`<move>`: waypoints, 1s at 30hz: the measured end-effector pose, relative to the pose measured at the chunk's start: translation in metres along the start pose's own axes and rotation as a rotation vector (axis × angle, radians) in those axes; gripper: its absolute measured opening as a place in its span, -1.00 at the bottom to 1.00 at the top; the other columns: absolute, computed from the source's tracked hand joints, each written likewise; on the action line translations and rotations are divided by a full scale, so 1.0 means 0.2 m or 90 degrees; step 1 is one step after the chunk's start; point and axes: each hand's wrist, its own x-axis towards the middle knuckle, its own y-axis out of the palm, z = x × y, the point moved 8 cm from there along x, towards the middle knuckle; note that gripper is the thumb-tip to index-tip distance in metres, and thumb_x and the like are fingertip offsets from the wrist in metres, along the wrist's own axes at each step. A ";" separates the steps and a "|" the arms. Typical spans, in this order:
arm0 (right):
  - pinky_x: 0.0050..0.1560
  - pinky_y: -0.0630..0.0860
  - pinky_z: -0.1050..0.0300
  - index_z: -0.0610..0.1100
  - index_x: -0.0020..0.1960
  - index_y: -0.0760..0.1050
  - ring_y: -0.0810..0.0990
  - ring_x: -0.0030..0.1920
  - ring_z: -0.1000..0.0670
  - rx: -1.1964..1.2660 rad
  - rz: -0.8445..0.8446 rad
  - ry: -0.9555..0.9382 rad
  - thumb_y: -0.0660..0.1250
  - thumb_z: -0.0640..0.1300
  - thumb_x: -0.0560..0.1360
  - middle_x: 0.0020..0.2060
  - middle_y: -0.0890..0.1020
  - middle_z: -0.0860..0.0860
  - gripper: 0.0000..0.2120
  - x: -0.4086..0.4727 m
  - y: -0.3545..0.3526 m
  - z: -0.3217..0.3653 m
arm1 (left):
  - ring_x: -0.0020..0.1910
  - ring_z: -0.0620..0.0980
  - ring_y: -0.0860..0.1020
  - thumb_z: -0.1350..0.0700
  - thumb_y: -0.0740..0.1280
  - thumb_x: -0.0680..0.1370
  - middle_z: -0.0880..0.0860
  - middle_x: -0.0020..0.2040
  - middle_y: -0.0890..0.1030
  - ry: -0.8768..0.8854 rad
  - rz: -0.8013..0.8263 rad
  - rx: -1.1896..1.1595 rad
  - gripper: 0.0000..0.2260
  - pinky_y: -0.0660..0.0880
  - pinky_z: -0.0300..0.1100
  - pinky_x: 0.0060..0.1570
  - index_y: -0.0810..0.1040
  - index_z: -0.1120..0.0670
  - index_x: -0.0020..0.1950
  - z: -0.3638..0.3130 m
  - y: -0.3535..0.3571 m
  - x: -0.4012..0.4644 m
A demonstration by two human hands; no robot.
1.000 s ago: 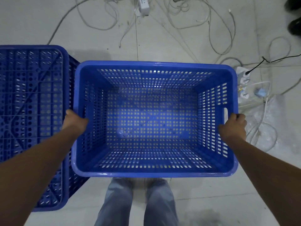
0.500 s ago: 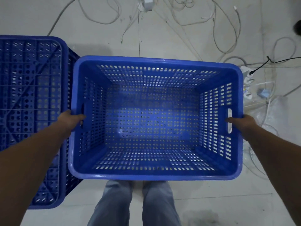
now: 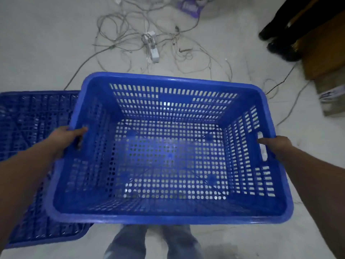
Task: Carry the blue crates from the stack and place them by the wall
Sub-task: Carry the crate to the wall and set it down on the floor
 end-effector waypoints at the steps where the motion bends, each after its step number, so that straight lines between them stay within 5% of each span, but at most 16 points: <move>1: -0.06 0.44 -0.04 -0.40 0.20 0.45 0.53 -0.20 -0.24 0.018 0.004 -0.003 0.42 -0.19 0.46 -0.17 0.51 -0.17 -0.59 -0.07 -0.08 0.04 | -0.45 0.12 0.32 0.08 0.32 0.57 0.16 -0.39 0.33 0.020 0.020 0.014 -0.77 0.41 -0.05 -0.41 0.40 0.17 -0.19 -0.08 -0.03 -0.07; 6: -0.45 0.47 0.01 -0.34 -0.13 0.41 0.46 -0.40 -0.14 0.070 0.033 -0.050 0.35 -0.31 0.51 -0.37 0.47 -0.21 -0.87 -0.37 -0.51 0.31 | -0.72 -0.07 0.19 0.16 0.30 0.58 -0.02 -0.65 0.18 0.129 0.034 0.043 -0.64 0.29 -0.29 -0.66 0.21 0.06 -0.35 -0.51 -0.28 -0.49; 12: -0.17 0.50 -0.09 -0.25 -0.36 0.39 0.45 -0.40 -0.16 0.051 -0.076 -0.179 0.36 -0.28 0.50 -0.41 0.49 -0.24 -0.71 -0.79 -1.07 0.71 | -0.78 -0.09 0.15 0.21 0.31 0.57 0.00 -0.64 0.16 0.240 -0.043 0.056 -0.87 0.27 -0.27 -0.68 0.37 0.21 -0.03 -1.02 -0.70 -1.09; 21: -0.33 0.49 0.06 -0.30 -0.23 0.49 0.57 -0.36 -0.17 0.029 -0.221 -0.315 0.34 -0.23 0.46 -0.31 0.65 -0.25 -0.86 -1.45 -1.70 1.17 | -0.79 -0.07 0.15 0.24 0.26 0.59 0.00 -0.70 0.16 0.343 -0.100 0.022 -0.64 0.25 -0.32 -0.71 0.23 0.12 -0.36 -1.40 -1.22 -1.80; 30: -0.31 0.61 0.03 -0.25 -0.28 0.49 0.67 -0.41 -0.15 -0.015 -0.295 -0.376 0.34 -0.24 0.40 -0.47 0.63 -0.14 -0.89 -1.92 -2.13 1.44 | -0.80 -0.03 0.19 0.18 0.15 0.65 0.02 -0.69 0.17 0.392 -0.086 0.050 -0.54 0.26 -0.31 -0.65 0.19 0.08 -0.47 -1.59 -1.59 -2.22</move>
